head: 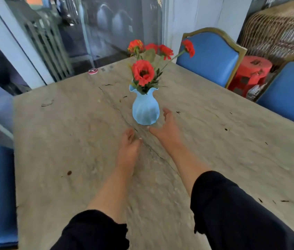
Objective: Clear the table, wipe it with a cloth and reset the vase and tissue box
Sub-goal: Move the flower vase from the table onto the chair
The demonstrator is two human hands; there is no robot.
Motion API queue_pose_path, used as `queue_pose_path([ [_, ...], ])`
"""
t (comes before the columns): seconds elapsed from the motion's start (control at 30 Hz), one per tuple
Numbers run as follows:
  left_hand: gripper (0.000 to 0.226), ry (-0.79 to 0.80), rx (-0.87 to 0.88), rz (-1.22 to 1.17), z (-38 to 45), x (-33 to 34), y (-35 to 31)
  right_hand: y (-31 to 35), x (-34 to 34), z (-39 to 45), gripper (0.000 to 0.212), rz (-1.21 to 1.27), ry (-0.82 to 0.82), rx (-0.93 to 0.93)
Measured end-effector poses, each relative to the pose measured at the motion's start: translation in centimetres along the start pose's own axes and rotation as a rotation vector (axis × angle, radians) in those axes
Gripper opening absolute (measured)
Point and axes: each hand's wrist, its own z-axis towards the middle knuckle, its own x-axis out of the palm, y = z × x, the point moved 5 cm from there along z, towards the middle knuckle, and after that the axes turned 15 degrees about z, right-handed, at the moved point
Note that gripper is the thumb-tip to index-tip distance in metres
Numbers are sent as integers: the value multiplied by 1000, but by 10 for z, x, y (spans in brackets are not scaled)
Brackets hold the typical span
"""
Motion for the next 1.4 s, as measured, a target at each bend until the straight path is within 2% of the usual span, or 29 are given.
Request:
queue_pose_path([
  [0.03,55,10,27,0,7,2,1,-1,3,8,46,2,11,-22],
  [0.07,58,19,43,0,12,3,1,-6,7,17,52,-37,33,-26],
  [0.13,63,17,65,-18,20,6,2,-18,14,35,82,-95,81,14],
  [0.2,63,-7,97,-41,22,8,3,-28,18,50,93,-101,100,15],
  [0.4,61,-7,112,-103,27,7,12,-36,23,64,79,-69,39,-43],
  [0.57,60,38,116,-72,24,6,15,-39,28,61,69,-207,44,-83],
  [0.73,64,123,123,53,24,9,5,-34,28,55,74,-245,31,-72],
  [0.87,57,125,155,63,18,8,-7,-34,17,38,74,-212,6,-66],
  [1.03,67,157,98,150,4,10,0,-34,7,14,77,-237,3,-108],
  [1.13,65,170,67,107,4,9,-7,-29,11,17,83,-213,14,-66],
  [1.4,61,191,-57,156,-31,-1,-17,-17,-8,-17,73,-83,26,16],
])
